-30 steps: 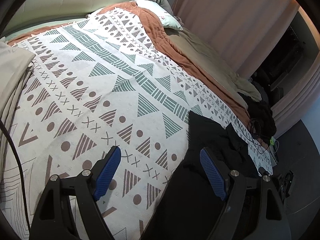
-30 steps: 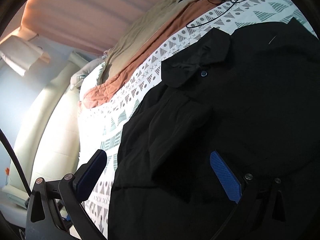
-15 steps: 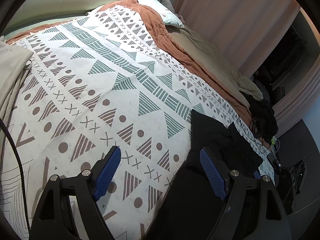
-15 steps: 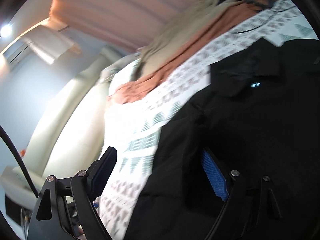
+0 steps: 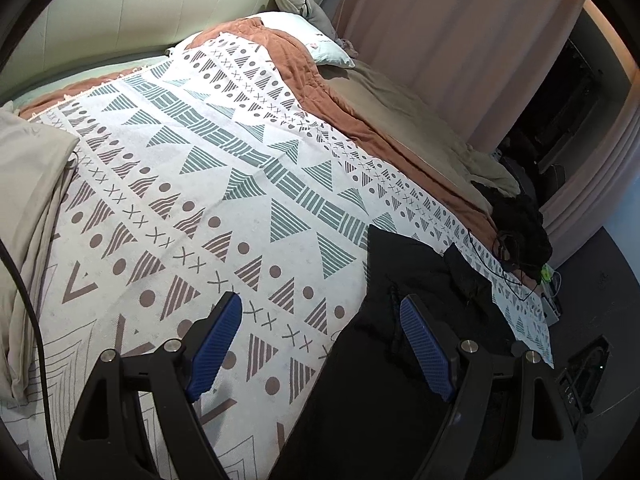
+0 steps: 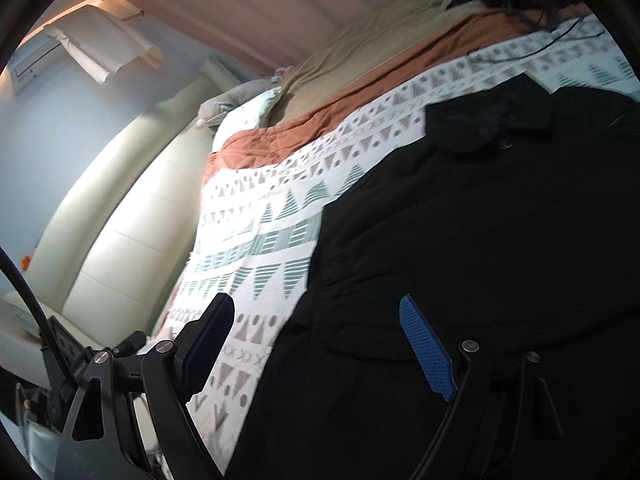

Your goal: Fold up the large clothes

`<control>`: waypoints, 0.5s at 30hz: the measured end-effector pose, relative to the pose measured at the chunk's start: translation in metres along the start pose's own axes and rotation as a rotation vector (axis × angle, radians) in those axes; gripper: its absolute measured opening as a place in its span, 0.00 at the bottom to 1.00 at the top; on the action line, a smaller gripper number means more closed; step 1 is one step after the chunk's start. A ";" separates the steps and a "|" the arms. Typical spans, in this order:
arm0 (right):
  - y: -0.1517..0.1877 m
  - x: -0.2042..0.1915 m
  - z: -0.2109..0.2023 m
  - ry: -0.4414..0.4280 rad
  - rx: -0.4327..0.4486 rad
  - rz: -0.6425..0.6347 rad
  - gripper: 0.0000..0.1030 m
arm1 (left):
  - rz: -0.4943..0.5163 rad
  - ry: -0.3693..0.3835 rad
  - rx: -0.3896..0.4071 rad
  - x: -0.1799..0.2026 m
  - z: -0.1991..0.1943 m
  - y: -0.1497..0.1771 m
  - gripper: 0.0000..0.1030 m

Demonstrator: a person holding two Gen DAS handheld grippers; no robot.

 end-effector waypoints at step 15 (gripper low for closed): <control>0.048 0.003 -0.159 0.170 0.137 0.067 0.83 | 0.217 0.030 0.133 0.069 -0.078 0.037 1.00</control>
Point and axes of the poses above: each gripper's, at about its wrist camera, not at the fingertips, and z roughly the way its jaws point, x to its right, y to its underside, the point moved 6 cm from there along z, roughly the way its jaws point, and after that the axes turned 7 degrees about z, right-handed, at the moved point
